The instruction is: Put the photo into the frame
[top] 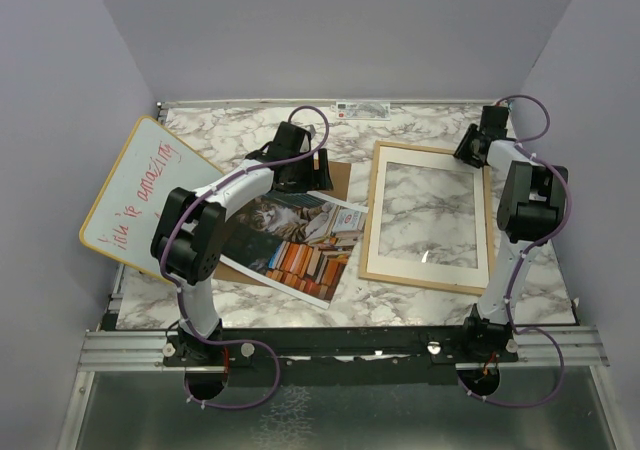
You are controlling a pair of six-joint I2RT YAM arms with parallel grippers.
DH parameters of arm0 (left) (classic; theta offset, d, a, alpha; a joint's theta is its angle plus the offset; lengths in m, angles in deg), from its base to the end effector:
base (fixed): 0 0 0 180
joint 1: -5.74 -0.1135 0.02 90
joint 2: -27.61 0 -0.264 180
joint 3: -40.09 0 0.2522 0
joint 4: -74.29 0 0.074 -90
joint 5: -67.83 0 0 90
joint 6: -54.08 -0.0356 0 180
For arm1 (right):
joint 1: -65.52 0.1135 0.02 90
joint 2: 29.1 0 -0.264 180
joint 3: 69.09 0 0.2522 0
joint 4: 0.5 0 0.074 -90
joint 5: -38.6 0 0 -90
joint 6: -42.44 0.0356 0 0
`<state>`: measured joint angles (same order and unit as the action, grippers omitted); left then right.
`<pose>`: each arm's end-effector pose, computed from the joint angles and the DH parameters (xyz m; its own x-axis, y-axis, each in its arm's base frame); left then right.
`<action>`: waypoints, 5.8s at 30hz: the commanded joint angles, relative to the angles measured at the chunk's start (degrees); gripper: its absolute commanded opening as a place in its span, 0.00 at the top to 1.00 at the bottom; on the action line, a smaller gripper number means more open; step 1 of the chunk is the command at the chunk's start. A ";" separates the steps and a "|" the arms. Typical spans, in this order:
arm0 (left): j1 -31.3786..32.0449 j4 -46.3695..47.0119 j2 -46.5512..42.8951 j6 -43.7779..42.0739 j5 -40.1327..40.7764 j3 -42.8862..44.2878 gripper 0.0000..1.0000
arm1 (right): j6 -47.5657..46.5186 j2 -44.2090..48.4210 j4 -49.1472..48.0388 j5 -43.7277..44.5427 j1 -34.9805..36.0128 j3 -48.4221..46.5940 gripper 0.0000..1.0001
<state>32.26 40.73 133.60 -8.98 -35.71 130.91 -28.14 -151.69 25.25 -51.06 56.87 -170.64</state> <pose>0.3611 -0.1895 0.2197 -0.8588 -0.0637 -0.5083 0.2055 0.8661 -0.4557 0.4672 -0.0713 0.1655 -0.6282 0.4319 -0.6472 0.3852 0.8953 0.2236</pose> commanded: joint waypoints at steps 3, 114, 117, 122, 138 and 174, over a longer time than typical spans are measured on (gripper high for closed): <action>0.02 0.32 1.05 -0.31 -0.96 0.55 0.23 | -0.24 0.12 3.72 0.10 -0.29 1.48 0.59; 13.27 5.33 18.21 2.26 0.83 11.28 0.67 | 4.70 1.47 4.56 0.31 2.28 -5.14 0.50; 13.29 5.58 18.26 2.02 0.45 11.59 0.67 | 4.63 0.80 4.63 0.10 2.22 -4.67 0.49; 13.27 5.64 18.26 1.53 -0.11 11.44 0.67 | 5.06 1.12 4.61 0.10 2.11 -2.69 0.49; 13.29 5.66 18.28 0.57 -1.27 10.54 0.67 | 5.39 -1.66 7.16 1.77 1.06 -1.59 0.47; 11.12 -4.65 0.91 1.85 11.21 11.45 0.53 | 7.34 23.44 9.72 -27.76 14.10 11.49 0.35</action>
<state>44.46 42.09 141.89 -7.73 -34.53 146.62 -19.46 -129.15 32.90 -70.97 64.76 -161.70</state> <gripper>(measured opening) 0.465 0.645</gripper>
